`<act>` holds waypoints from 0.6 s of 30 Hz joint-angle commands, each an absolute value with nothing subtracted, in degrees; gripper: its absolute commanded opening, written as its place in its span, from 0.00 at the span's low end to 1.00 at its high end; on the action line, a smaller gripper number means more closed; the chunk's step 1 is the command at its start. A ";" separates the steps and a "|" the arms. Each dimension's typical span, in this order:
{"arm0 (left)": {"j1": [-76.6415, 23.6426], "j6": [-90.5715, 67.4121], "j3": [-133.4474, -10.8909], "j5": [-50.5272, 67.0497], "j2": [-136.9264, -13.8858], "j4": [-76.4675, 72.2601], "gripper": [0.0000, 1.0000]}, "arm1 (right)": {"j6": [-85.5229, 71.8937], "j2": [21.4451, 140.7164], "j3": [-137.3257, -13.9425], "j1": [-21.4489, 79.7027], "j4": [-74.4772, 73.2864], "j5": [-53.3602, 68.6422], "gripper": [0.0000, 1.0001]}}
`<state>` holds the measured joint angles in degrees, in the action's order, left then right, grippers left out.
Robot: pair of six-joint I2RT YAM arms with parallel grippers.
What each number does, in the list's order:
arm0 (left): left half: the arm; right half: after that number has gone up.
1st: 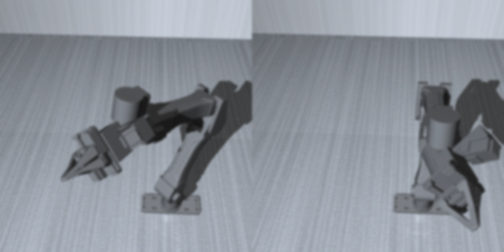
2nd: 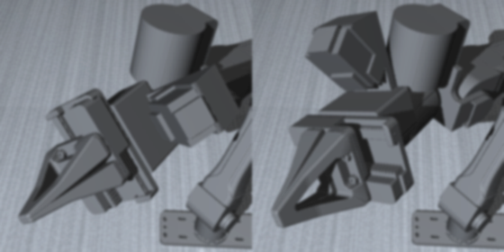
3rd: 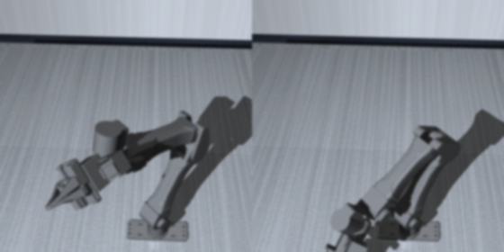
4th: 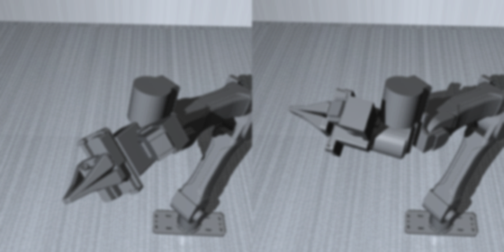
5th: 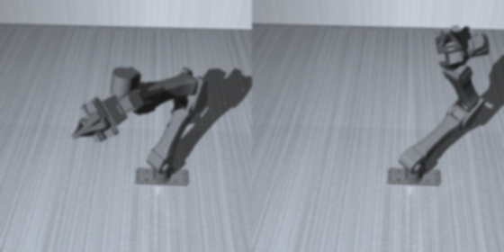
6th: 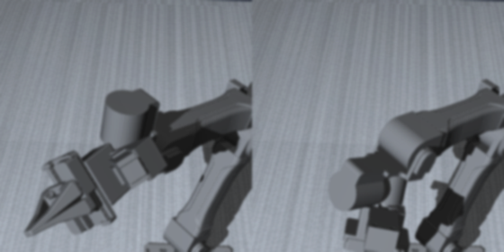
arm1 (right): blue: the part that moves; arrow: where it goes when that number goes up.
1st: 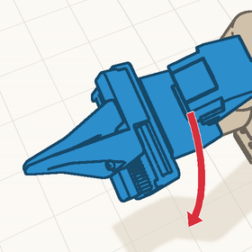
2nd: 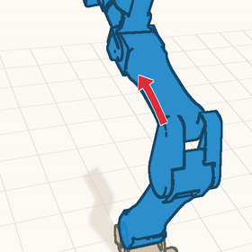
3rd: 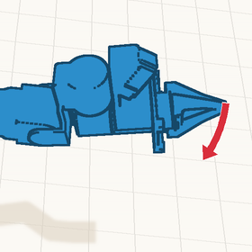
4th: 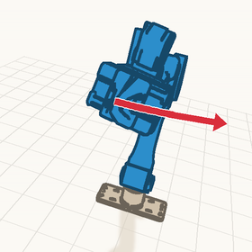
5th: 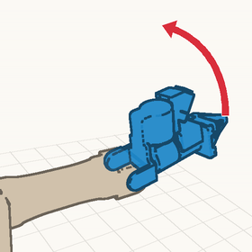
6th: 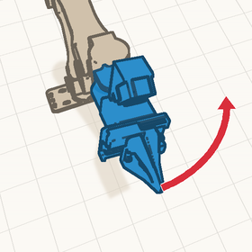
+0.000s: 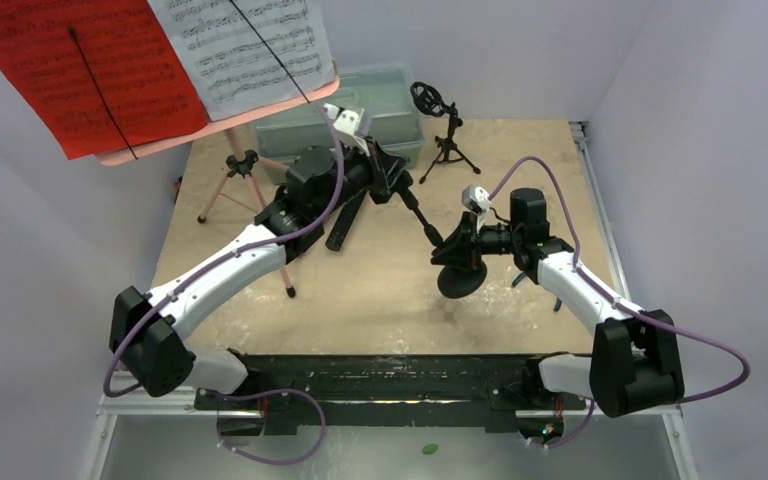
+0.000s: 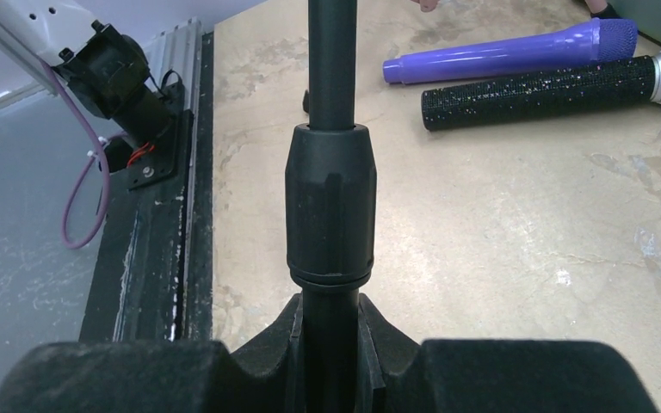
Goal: Pack up the instrument practice props
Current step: Close the microphone stand.
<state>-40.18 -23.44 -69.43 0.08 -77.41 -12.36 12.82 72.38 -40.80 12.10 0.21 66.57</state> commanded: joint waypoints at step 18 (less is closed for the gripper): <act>-40.34 -25.93 -44.93 -0.60 -51.96 -23.62 0.69 | 14.06 71.35 -44.13 12.41 1.23 67.43 0.00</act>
<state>-40.25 -24.71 -52.66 -2.76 -54.13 -18.94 13.56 72.38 -40.93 12.10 -0.38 65.71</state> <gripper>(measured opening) 0.676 0.217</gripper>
